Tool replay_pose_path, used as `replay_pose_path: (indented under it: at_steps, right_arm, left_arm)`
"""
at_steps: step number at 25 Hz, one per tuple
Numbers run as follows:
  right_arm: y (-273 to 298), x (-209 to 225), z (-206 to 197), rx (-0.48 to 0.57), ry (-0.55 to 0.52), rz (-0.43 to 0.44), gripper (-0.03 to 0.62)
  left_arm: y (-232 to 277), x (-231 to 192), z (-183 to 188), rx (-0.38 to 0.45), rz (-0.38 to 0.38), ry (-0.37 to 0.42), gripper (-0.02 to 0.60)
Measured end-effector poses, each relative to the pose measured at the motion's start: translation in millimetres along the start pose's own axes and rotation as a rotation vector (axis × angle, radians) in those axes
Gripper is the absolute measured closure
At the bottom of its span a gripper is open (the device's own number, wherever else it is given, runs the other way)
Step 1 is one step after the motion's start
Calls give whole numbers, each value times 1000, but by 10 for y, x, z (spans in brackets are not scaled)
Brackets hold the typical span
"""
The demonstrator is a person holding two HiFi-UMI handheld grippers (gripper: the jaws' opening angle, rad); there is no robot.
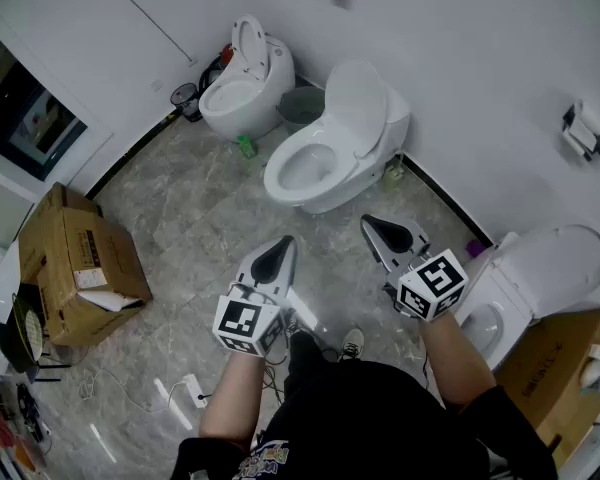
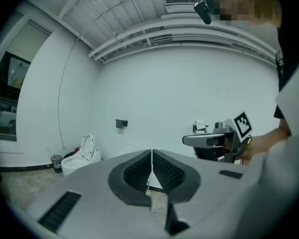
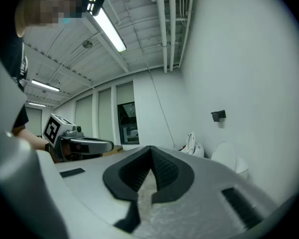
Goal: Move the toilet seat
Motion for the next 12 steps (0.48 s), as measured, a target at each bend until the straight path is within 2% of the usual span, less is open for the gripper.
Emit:
replay_pose_path:
  at_steps: [12]
  right_arm:
    - [-4, 18, 62, 34, 10, 8, 589]
  left_arm:
    - [6, 11, 116, 0, 30, 18, 568]
Point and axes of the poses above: the fingertips, and each gripper's own axes: y forward along the fingers, x to its right, z out of its top, the point moved 10 cm from there along -y, backward along the fingers, and after that the axes turned 4 degrees about -x, right-handed, at the moved point
